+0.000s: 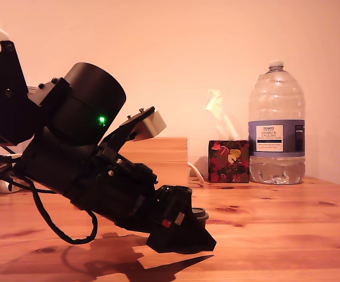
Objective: Pick up the coffee capsules from the table one by one and drop them inside the nearest coffee cup
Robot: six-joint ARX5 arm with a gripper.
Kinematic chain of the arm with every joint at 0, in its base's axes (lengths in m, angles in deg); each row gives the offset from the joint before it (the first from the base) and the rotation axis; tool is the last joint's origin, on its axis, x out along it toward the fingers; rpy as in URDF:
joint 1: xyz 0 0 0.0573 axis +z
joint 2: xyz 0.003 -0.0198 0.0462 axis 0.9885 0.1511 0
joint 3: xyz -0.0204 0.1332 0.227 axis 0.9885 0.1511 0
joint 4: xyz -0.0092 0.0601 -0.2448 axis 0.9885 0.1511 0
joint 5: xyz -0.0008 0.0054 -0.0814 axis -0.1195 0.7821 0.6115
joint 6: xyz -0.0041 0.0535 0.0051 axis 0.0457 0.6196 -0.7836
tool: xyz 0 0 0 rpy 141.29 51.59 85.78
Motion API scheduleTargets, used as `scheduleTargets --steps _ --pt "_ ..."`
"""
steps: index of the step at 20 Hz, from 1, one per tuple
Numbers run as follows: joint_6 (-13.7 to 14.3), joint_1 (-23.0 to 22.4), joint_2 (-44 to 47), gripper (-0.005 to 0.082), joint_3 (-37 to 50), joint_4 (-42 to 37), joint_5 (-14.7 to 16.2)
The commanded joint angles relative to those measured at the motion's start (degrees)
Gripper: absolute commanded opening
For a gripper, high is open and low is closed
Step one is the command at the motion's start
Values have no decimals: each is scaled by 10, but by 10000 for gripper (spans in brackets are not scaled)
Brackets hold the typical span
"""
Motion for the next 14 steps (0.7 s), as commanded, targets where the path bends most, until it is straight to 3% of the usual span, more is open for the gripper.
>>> scheduleTargets --steps 1,5,9,14 --pt "4 -2 17 455 5 0 -1" --pt "4 -2 17 325 5 3 -1" --pt "3 -2 16 110 5 7 -1" --pt "-11 0 -19 89 5 45 -1"
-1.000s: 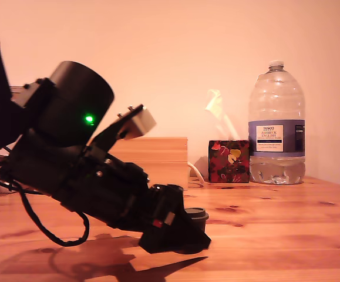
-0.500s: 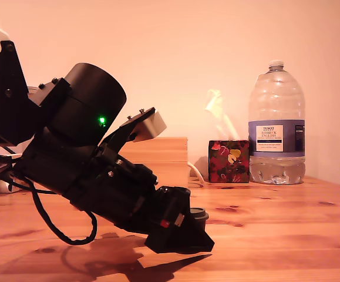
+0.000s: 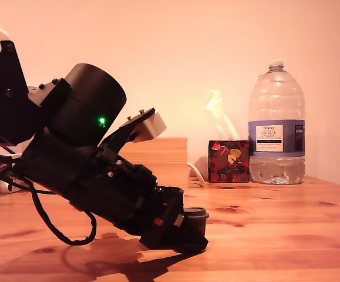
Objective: Pick up the coffee capsules from the table one by one and drop them inside the nearest coffee cup
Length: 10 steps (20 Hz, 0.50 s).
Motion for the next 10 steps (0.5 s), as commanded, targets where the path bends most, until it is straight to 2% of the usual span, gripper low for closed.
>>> scheduleTargets --steps 1,5,10 --pt "-7 2 -26 89 6 38 -1" --pt "-7 9 -103 89 6 120 -44" --pt "-13 37 -202 90 6 205 -67"
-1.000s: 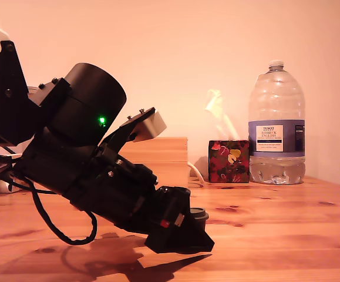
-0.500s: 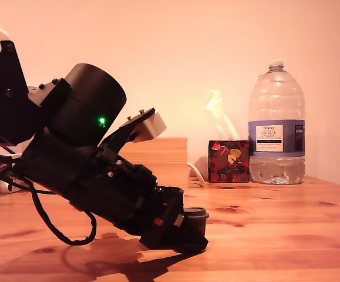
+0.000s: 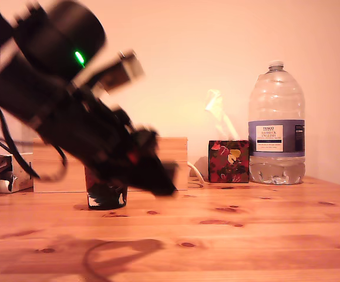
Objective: Pick up the coffee capsules from the table one by one and drop them inside the nearest coffee cup
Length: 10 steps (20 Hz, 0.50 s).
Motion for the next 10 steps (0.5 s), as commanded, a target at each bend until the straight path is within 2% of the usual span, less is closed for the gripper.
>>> scheduleTargets --steps 1,4,7,10 --pt "-8 13 -28 90 5 25 -2" --pt "-21 38 -90 90 5 76 -19" --pt "-21 59 -146 90 5 126 -52" --pt "-21 81 -198 90 5 167 -67"
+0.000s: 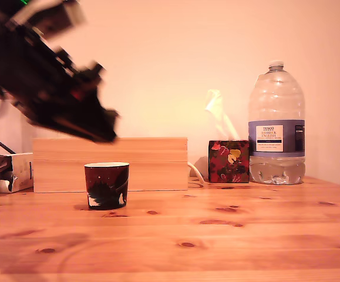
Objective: Pick up the coffee capsules from the table one by one and drop them inside the nearest coffee cup
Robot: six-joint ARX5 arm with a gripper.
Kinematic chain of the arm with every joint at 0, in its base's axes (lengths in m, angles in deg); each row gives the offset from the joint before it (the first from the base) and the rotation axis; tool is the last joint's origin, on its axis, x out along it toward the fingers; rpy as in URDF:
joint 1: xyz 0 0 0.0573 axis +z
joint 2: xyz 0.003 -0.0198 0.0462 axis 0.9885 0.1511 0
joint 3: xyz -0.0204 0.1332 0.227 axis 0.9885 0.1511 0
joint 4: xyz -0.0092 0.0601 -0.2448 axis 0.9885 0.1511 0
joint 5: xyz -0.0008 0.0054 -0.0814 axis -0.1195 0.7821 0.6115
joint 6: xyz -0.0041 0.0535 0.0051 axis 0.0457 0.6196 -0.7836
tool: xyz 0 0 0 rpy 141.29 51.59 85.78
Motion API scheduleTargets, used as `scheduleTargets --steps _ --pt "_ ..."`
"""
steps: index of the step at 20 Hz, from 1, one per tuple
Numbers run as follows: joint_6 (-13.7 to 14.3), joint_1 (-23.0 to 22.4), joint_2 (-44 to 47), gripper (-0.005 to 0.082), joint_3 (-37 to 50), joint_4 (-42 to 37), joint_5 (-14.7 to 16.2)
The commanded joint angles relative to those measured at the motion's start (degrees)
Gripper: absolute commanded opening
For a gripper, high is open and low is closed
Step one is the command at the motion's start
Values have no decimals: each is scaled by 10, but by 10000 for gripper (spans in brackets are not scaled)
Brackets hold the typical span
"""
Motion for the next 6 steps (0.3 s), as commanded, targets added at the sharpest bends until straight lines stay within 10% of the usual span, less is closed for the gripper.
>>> scheduleTargets --steps 1,6 --pt "-2 9 -23 90 5 13 -7" --pt "-3 26 -69 90 5 32 -8"
